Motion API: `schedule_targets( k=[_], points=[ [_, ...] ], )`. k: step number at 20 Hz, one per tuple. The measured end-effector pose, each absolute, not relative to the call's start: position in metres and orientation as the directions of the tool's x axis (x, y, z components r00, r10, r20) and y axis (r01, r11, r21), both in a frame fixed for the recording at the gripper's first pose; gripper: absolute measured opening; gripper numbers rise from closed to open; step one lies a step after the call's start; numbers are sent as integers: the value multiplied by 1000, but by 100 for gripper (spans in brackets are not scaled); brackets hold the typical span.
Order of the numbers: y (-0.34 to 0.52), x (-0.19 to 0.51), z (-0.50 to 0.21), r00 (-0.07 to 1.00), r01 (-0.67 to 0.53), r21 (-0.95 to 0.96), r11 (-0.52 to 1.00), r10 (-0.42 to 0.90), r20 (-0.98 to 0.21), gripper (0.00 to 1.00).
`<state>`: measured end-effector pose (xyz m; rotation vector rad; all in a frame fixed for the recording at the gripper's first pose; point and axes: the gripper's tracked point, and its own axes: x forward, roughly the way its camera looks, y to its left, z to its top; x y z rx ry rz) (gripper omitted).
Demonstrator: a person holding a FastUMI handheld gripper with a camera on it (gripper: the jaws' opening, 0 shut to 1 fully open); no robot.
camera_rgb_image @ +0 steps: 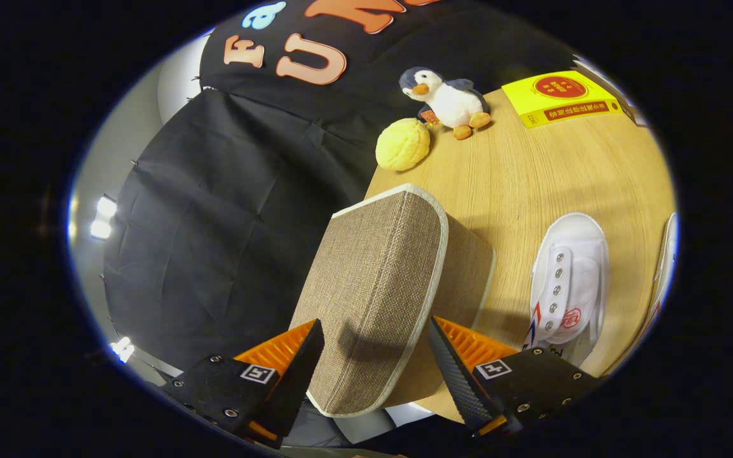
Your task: Open the storage box then place both shoes into the box .Put the left shoe in first, then the right shoe, with the right side of both shoes facing outward in a uniform manner.
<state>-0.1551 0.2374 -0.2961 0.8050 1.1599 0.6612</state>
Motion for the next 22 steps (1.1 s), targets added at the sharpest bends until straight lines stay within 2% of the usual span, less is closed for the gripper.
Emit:
schedule_targets(
  k=[6, 12, 15, 17, 22],
  points=[
    [247, -156, -315, 245, -1, 850, 527, 824, -511, 98],
    [252, -161, -297, 212, 48, 891, 451, 867, -450, 96],
    [241, -156, -275, 234, 36, 908, 417, 880, -413, 81],
    [237, -150, -255, 258, 36, 926, 377, 891, -373, 74],
    [250, -142, -207, 265, -57, 944, 325, 916, -299, 67]
  ],
)
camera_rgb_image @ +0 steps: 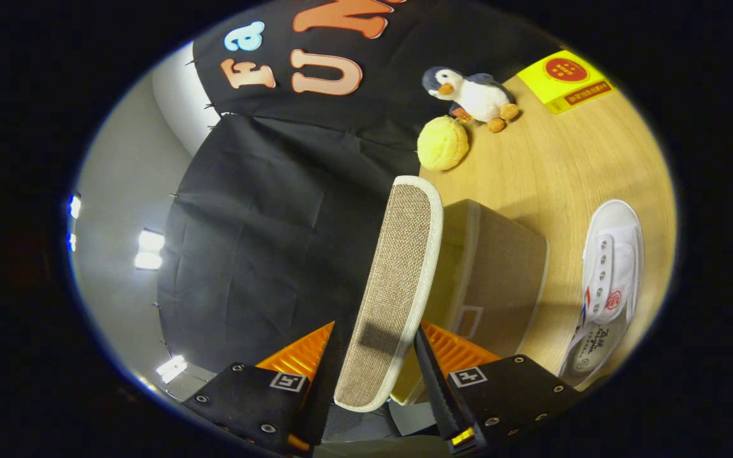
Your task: Open the storage box then place both shoes into the box .Put the left shoe in first, then the right shoe, with the right side of both shoes facing outward in a uniform manner.
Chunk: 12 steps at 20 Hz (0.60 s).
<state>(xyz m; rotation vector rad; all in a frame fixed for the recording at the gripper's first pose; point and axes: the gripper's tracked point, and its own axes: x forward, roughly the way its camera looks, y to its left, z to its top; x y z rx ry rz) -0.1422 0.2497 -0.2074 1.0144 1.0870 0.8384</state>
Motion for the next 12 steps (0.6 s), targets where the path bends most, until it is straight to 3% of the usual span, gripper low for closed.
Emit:
schedule_targets(
  k=[2, 5, 12],
  points=[
    [259, -137, -197, 274, -92, 937, 337, 913, -301, 60],
    [273, -129, -178, 294, -140, 931, 338, 912, -287, 41],
    [315, -100, -139, 341, -264, 902, 341, 908, -243, 22]
  ],
)
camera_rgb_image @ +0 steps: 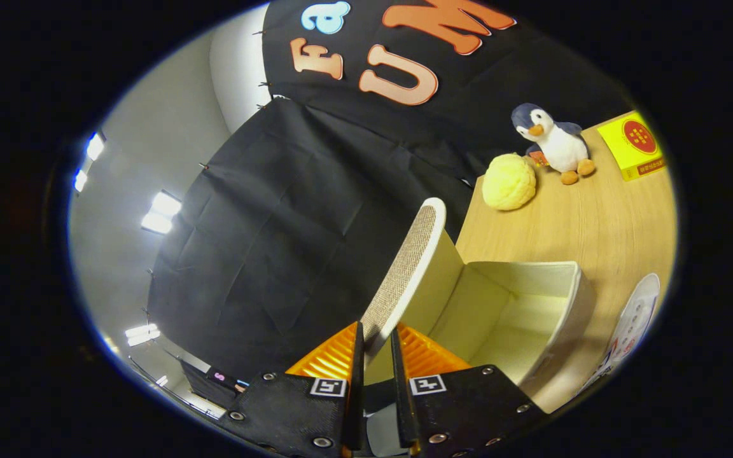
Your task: Open the storage box then place both shoes into the box .Put the left shoe in first, then the right shoe, with the right side of both shoes facing outward in a uniform manner.
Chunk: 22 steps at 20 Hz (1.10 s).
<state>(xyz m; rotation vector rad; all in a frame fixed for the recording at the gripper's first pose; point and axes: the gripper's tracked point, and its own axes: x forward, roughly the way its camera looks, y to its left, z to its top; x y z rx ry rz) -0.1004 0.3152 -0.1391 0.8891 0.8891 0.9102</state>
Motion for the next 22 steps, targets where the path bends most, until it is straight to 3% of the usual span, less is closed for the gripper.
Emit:
schedule_targets(
  k=[9, 17, 18, 21, 22],
  points=[
    [402, -87, -119, 268, -325, 886, 330, 931, -248, 19],
    [478, -77, -138, 256, -277, 868, 413, 902, -348, 20],
    [485, -77, -142, 253, -276, 864, 420, 899, -357, 21],
    [485, -85, -155, 225, -252, 849, 464, 882, -415, 46],
    [480, -87, -160, 233, -271, 832, 484, 872, -431, 50]
  ],
)
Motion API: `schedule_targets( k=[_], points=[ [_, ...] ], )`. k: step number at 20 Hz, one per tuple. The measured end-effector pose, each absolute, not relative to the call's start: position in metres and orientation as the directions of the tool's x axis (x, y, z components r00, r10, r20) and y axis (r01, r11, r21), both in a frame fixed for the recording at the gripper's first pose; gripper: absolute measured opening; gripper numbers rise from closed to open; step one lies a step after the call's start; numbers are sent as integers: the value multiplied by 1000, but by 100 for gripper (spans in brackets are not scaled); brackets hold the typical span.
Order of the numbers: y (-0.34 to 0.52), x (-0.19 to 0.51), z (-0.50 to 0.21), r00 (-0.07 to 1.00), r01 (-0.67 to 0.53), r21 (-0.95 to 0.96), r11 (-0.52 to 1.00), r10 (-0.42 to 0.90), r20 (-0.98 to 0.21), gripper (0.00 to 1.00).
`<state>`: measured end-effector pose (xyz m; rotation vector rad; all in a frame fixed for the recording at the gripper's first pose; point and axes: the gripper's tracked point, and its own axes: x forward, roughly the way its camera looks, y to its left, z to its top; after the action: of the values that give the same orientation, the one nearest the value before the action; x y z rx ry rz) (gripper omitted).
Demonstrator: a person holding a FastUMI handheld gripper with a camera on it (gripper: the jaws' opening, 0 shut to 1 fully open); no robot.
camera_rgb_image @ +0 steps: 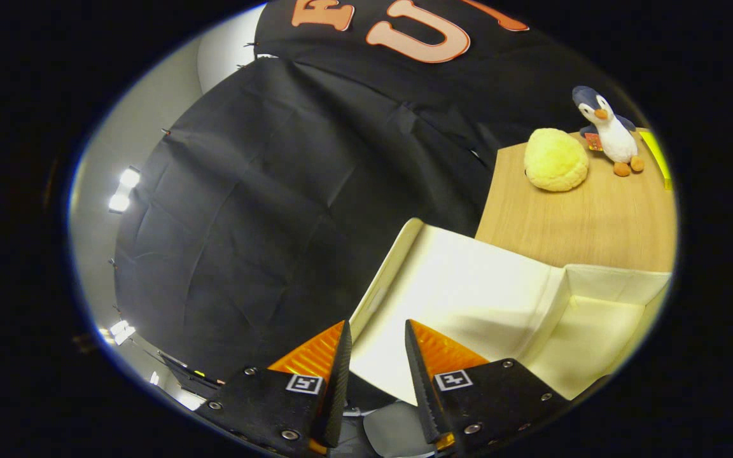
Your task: Open the storage box then place both shoes into the box .Put the left shoe in first, then the right shoe, with the right side of both shoes facing outward in a uniform manner.
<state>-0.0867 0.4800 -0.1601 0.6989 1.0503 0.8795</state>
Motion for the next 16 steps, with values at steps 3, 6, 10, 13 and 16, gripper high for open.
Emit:
schedule_targets(
  k=[3, 6, 10, 13, 16],
  points=[
    [447, -88, -176, 282, -325, 758, 566, 823, -493, 69],
    [400, -82, -192, 358, -324, 699, 638, 767, -533, 80],
    [325, -75, -204, 476, -300, 604, 739, 664, -576, 87],
    [271, -78, -216, 543, -265, 528, 807, 577, -609, 88],
    [221, -90, -242, 578, -209, 446, 870, 478, -661, 88]
  ],
)
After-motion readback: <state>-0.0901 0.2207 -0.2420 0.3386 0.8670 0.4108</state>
